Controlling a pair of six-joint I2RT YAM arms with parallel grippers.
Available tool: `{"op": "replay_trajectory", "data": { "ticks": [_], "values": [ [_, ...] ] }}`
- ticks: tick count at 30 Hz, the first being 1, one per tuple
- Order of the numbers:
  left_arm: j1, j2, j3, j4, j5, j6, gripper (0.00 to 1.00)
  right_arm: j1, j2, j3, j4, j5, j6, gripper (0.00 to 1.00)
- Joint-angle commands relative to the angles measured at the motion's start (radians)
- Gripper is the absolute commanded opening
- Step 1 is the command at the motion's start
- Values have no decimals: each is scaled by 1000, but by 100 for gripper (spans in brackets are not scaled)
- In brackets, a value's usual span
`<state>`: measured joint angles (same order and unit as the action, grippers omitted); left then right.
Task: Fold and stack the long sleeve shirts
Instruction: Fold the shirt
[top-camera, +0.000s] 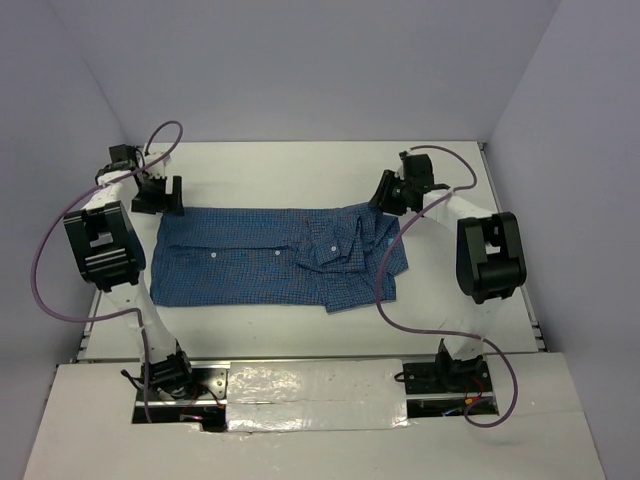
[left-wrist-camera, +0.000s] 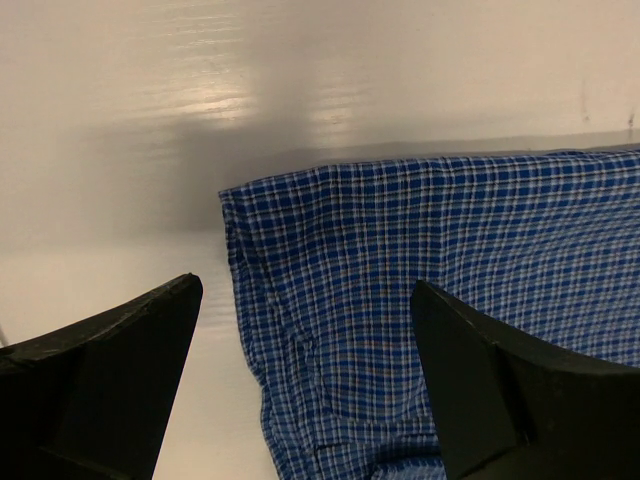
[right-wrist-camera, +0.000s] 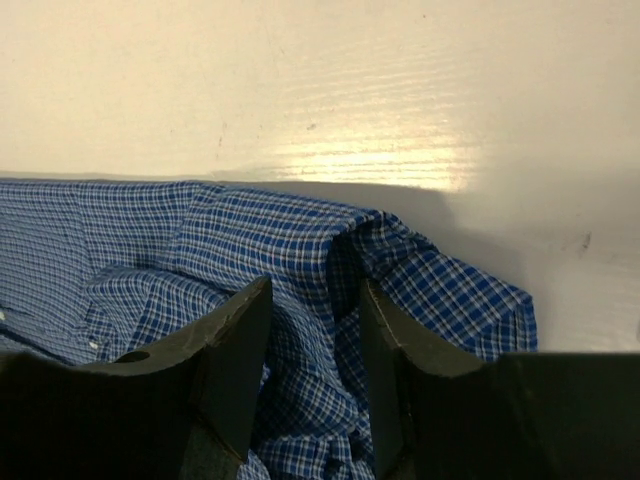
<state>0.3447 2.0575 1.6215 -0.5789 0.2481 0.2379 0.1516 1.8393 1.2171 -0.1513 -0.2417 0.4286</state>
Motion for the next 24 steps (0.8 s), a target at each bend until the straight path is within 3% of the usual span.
{"op": "replay_trajectory", "data": {
  "ticks": [1, 3, 5, 8, 9, 12, 20, 24],
  "values": [
    [-6, 32, -12, 60, 14, 29, 99, 0, 26, 41, 15, -22, 13, 43],
    [-6, 41, -21, 77, 32, 31, 99, 2, 29, 35, 18, -15, 19, 29],
    [-6, 44, -43, 86, 92, 38, 93, -3, 29, 25, 18, -8, 24, 15],
    [-6, 33, -78, 94, 172, 44, 64, -9, 28, 15, 24, -18, 25, 7],
    [-7, 30, -86, 99, 181, 43, 41, -14, 28, 15, 22, -18, 24, 4],
    [0, 23, -101, 111, 177, 23, 0, -32, 18, 1, 41, -19, 36, 0],
    [74, -25, -172, 214, 69, -40, 0, -124, -22, -79, 114, -76, 79, 0],
    [71, -40, -189, 215, 126, -17, 0, -112, 15, -48, 110, -103, 52, 0]
  ]
}}
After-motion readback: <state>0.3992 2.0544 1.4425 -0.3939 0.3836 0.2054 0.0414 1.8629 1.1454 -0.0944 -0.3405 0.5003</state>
